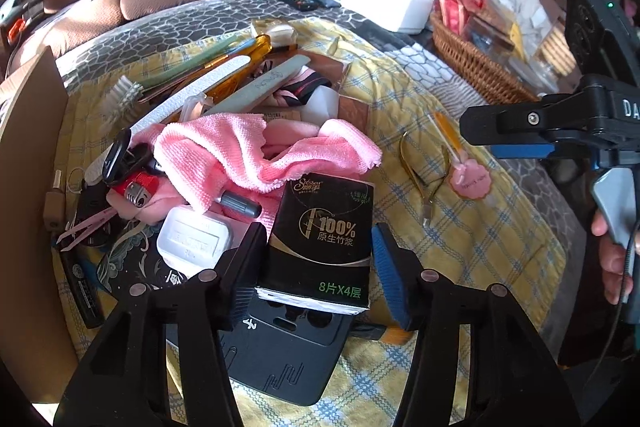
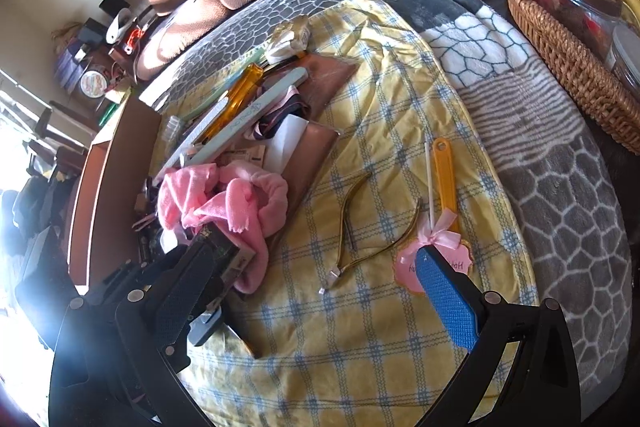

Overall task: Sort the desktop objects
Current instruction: 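Close the left gripper on the black tissue pack, then close the right gripper on the pink towel while the left gripper holds the tissue pack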

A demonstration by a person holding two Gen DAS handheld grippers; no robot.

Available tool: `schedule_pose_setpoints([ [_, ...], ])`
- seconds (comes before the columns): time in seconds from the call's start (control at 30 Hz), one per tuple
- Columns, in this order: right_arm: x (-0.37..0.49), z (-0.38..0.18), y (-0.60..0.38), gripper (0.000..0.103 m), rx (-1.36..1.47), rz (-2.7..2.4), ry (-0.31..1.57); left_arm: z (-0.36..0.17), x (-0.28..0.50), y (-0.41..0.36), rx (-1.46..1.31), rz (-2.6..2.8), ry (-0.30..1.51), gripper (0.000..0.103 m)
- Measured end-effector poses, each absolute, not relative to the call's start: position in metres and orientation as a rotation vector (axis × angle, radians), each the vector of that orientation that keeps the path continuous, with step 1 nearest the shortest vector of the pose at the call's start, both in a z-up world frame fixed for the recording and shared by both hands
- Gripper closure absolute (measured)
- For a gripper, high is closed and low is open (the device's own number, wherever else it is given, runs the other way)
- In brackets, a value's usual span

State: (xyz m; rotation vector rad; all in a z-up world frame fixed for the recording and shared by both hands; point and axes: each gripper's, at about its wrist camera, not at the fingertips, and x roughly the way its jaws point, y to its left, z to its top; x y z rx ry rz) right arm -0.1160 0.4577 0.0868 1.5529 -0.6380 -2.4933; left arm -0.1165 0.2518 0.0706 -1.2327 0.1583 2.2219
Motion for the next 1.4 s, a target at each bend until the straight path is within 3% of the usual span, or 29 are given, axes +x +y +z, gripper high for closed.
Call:
schedule_pose_setpoints([
  [0.27, -0.132, 0.085, 0.419, 0.002, 1.527, -2.443, -0.606, 0.092, -0.095, 0.197, -1.207, 2.238, 0.072, 0.056],
  [0.37, -0.139, 0.081, 0.399, 0.003, 1.531, -2.407, -0.598, 0.092, -0.088, 0.177, -1.216, 2.246, 0.054, 0.066],
  [0.53, -0.152, 0.071, 0.368, 0.008, 1.574, -2.378, -0.544, 0.084, -0.089, 0.156, -1.263, 2.24, -0.002, 0.066],
  [0.57, -0.154, 0.069, 0.364, 0.009, 1.58, -2.38, -0.531, 0.082, -0.088, 0.154, -1.271, 2.24, 0.0, 0.063],
  [0.67, -0.16, 0.065, 0.355, 0.009, 1.601, -2.396, -0.488, 0.077, -0.083, 0.155, -1.272, 2.239, 0.005, 0.037],
  [0.7, -0.162, 0.064, 0.353, 0.009, 1.606, -2.397, -0.477, 0.077, -0.08, 0.156, -1.264, 2.242, 0.011, 0.032],
  [0.83, -0.167, 0.055, 0.34, 0.009, 1.639, -2.389, -0.394, 0.073, -0.074, 0.169, -1.261, 2.224, 0.059, 0.028],
  [0.87, -0.168, 0.052, 0.337, 0.012, 1.651, -2.391, -0.365, 0.071, -0.073, 0.172, -1.262, 2.219, 0.069, 0.028],
  [0.93, -0.169, 0.046, 0.332, 0.032, 1.664, -2.394, -0.318, 0.067, -0.071, 0.179, -1.267, 2.213, 0.094, 0.028],
  [1.0, -0.167, 0.045, 0.331, 0.069, 1.667, -2.416, -0.28, 0.062, -0.069, 0.184, -1.276, 2.203, 0.112, 0.028],
  [1.07, -0.165, 0.048, 0.335, 0.085, 1.638, -2.413, -0.317, 0.057, -0.069, 0.188, -1.289, 2.198, 0.132, 0.029],
  [1.13, -0.163, 0.055, 0.342, 0.09, 1.612, -2.417, -0.37, 0.054, -0.071, 0.189, -1.303, 2.203, 0.146, 0.04],
  [1.17, -0.161, 0.061, 0.346, 0.093, 1.588, -2.425, -0.388, 0.052, -0.072, 0.188, -1.308, 2.196, 0.137, 0.051],
  [1.4, -0.154, 0.105, 0.363, 0.096, 1.453, -2.455, -0.492, 0.057, -0.074, 0.174, -1.306, 2.209, 0.043, 0.052],
])
